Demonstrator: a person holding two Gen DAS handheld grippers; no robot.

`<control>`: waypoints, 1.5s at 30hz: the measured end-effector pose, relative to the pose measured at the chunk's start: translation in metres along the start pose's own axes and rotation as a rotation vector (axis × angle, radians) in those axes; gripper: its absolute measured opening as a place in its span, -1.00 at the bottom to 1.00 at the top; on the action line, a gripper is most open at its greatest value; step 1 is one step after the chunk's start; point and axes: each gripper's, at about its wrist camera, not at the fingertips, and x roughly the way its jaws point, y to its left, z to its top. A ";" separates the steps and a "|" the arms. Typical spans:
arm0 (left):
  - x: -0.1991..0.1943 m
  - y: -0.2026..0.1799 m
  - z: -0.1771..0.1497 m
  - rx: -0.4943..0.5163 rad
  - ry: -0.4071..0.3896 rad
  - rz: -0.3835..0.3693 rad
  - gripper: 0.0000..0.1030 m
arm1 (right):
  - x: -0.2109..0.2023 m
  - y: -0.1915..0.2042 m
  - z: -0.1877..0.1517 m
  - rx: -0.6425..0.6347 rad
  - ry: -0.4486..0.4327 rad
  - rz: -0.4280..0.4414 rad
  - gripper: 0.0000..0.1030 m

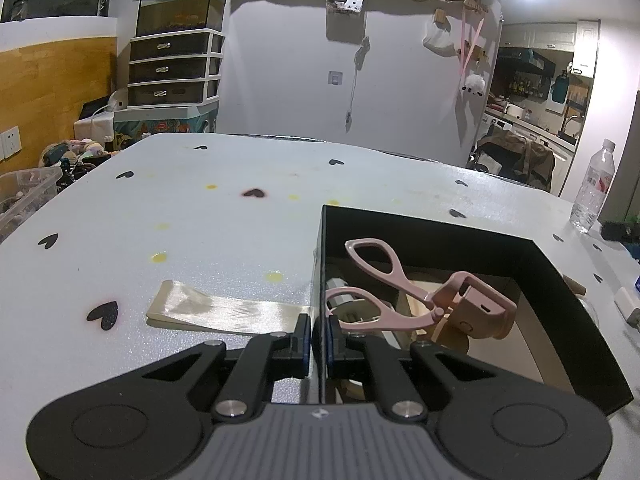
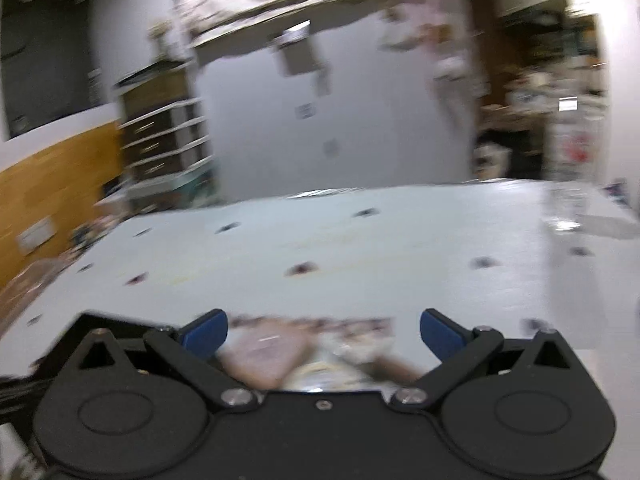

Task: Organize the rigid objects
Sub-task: 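Move the right gripper to the white charger and grasp it, then carry the white charger into the black box and open the right gripper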

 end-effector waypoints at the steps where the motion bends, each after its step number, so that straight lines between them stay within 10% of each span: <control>1: 0.000 0.001 0.000 0.000 0.001 0.000 -0.86 | 0.001 -0.009 -0.001 0.003 0.001 -0.050 1.00; 10: 0.000 0.000 0.000 0.000 0.000 0.000 -0.86 | 0.009 -0.078 -0.015 0.077 0.038 -0.336 0.99; 25: 0.000 -0.001 0.000 0.001 0.002 0.002 -0.86 | 0.032 -0.114 -0.038 0.099 0.139 -0.395 -0.05; 33: 0.000 0.000 0.000 -0.001 0.003 0.001 -0.86 | 0.030 -0.112 -0.040 0.051 0.134 -0.372 -0.09; 45: 0.001 0.002 -0.002 0.003 0.004 0.012 -0.86 | 0.007 -0.029 -0.006 -0.085 0.095 0.125 -0.10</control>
